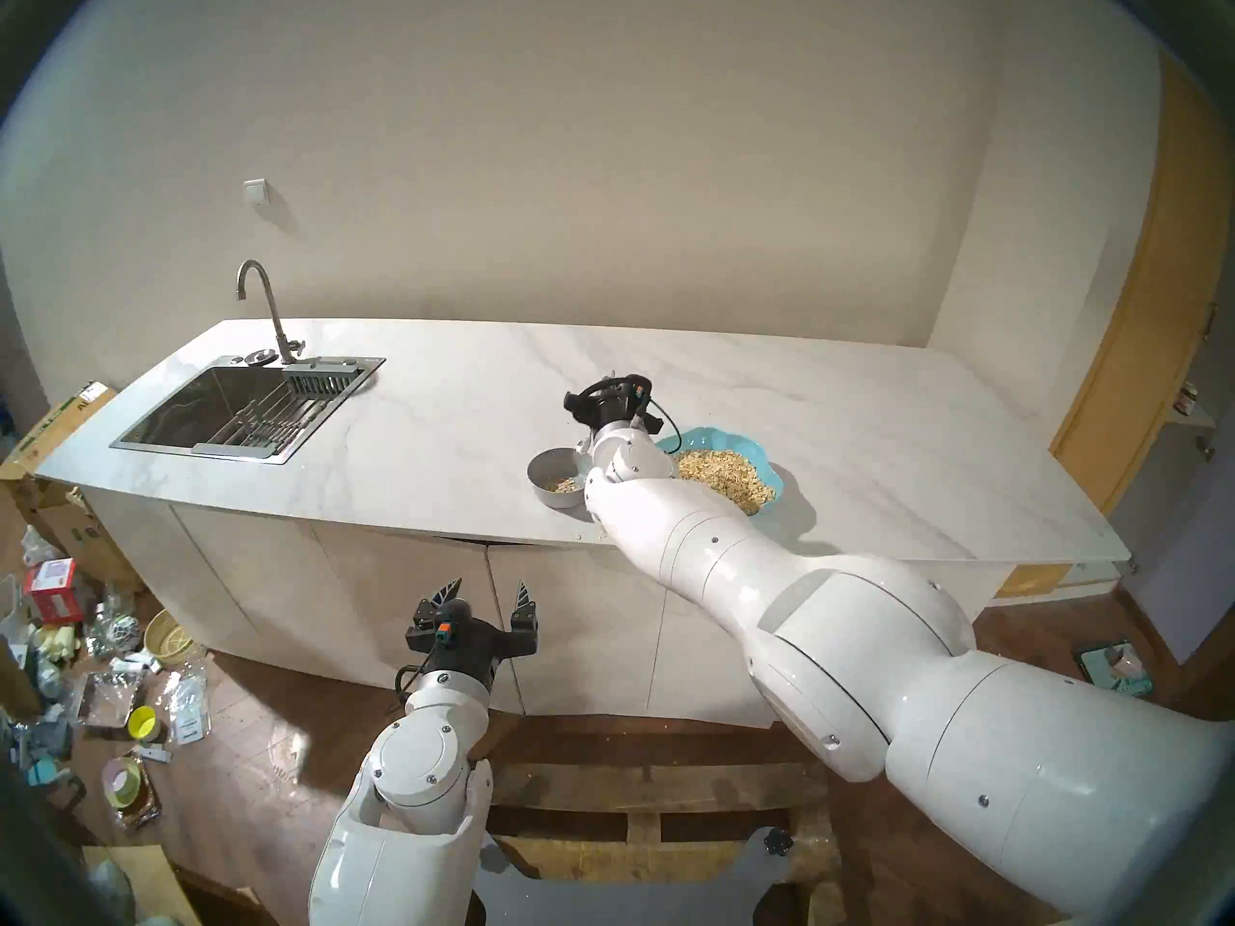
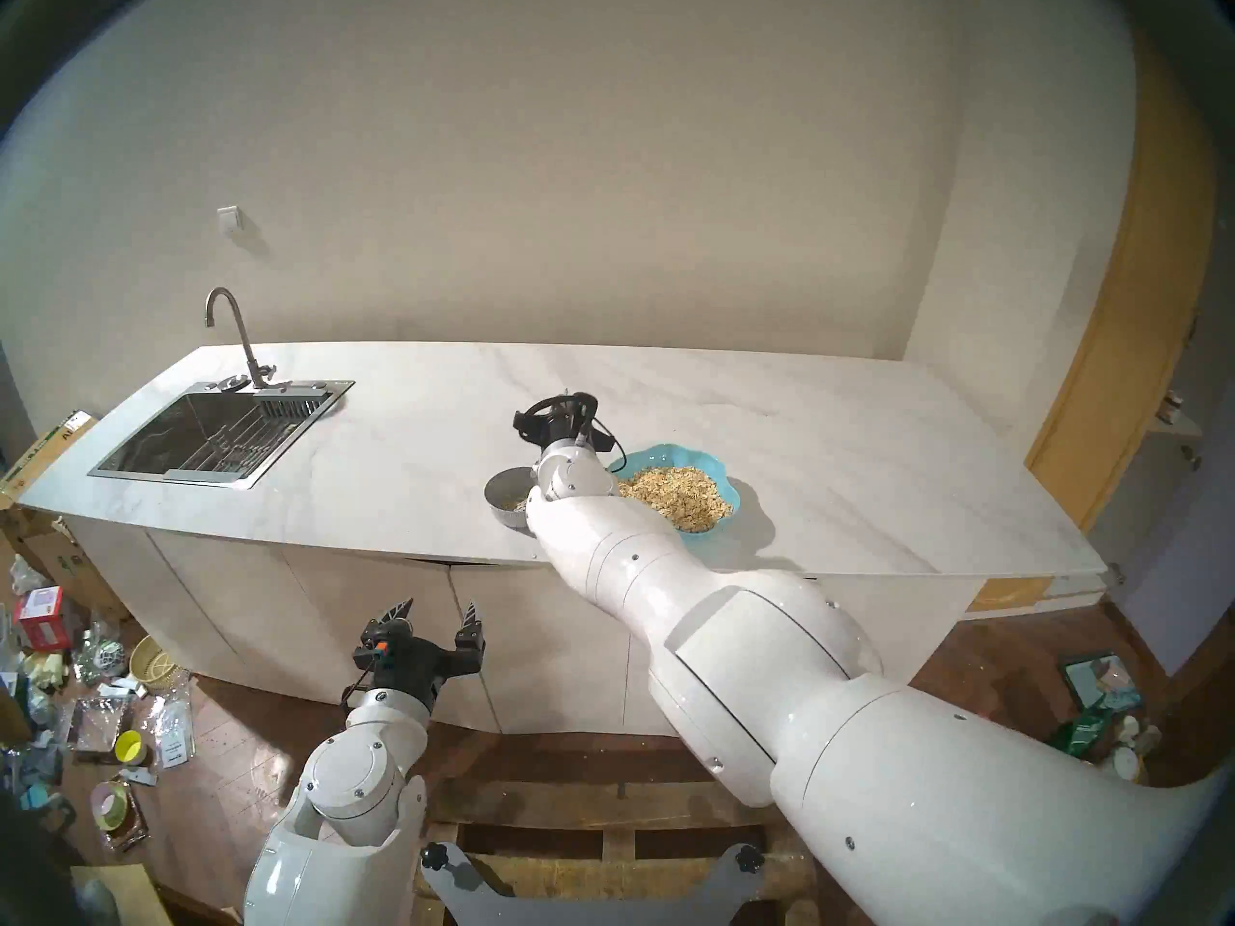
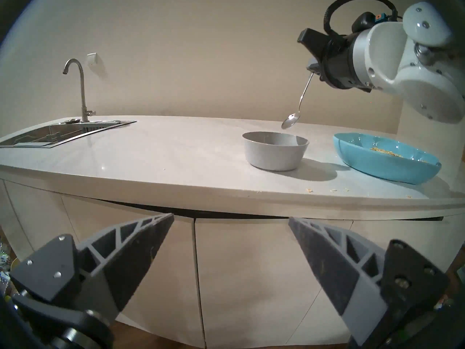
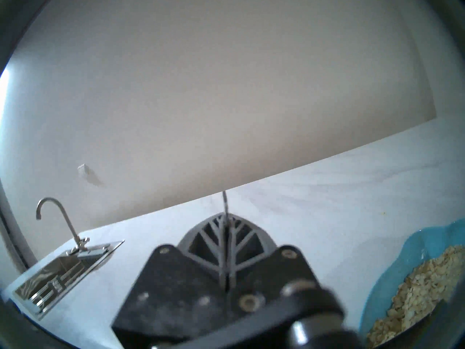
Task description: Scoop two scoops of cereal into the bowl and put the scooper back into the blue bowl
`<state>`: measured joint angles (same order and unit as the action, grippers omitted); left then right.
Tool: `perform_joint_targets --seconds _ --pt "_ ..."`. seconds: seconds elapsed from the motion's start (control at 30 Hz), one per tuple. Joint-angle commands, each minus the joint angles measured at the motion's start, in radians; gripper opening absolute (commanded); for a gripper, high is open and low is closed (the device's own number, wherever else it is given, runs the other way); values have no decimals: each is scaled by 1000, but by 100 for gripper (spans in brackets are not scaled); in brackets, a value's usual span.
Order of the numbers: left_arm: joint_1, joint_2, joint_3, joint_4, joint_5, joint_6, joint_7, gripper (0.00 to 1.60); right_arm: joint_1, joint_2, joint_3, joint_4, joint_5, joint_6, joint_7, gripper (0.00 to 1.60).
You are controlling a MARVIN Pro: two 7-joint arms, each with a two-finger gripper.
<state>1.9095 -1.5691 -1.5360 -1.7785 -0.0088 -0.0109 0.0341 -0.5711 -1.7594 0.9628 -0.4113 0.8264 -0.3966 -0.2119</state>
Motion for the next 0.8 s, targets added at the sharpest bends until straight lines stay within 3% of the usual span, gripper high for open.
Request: perform_joint_targets --seconds 0.0,0.17,0.33,0.47,0.5,0.63,0.77 --pt "-7 0 3 -24 -1 -7 -3 160 75 57 42 -32 23 6 8 0" --pt "-6 0 3 -26 -1 -7 -4 160 40 167 84 -76 3 15 15 0" --pt "-5 0 3 -27 -1 -6 -4 160 -64 274 129 -186 29 49 -8 0" --pt "-5 0 3 -28 -2 -6 -4 160 -130 316 133 -271 26 69 -13 0" --pt "-4 1 3 -28 -2 -6 -4 160 -181 342 129 -340 25 87 -27 0" --pt "-4 1 3 -29 -2 -6 -4 160 -244 378 125 -443 32 131 -58 0" --pt "-4 1 3 -29 -2 -6 -5 160 -283 404 117 -498 40 156 -77 0"
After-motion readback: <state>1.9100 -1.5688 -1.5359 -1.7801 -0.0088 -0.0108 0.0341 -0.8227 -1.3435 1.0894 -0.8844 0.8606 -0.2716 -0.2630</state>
